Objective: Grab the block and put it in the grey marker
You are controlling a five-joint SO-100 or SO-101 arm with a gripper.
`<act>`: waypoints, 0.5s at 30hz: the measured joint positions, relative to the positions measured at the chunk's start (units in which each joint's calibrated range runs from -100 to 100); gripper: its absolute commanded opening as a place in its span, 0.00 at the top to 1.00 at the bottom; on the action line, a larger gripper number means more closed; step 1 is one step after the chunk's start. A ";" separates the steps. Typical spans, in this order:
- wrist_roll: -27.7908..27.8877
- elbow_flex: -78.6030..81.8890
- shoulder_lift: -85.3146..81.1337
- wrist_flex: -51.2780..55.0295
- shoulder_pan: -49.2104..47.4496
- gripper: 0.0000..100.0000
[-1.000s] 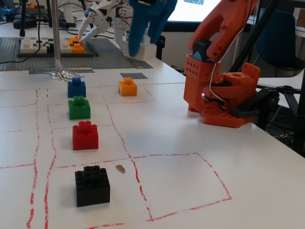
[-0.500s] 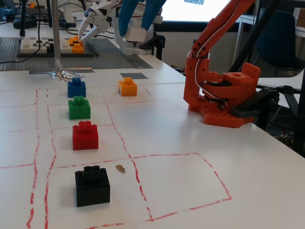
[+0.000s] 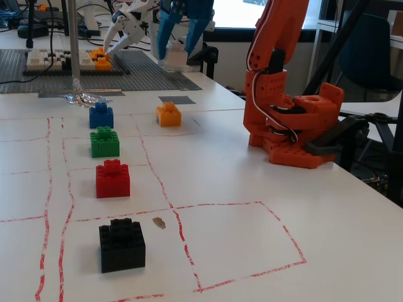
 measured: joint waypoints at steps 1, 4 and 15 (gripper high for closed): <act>0.54 -1.08 2.06 -0.80 1.69 1.00; 1.90 -4.33 7.65 -3.54 6.18 1.00; 3.22 -15.60 26.64 -7.32 13.36 1.00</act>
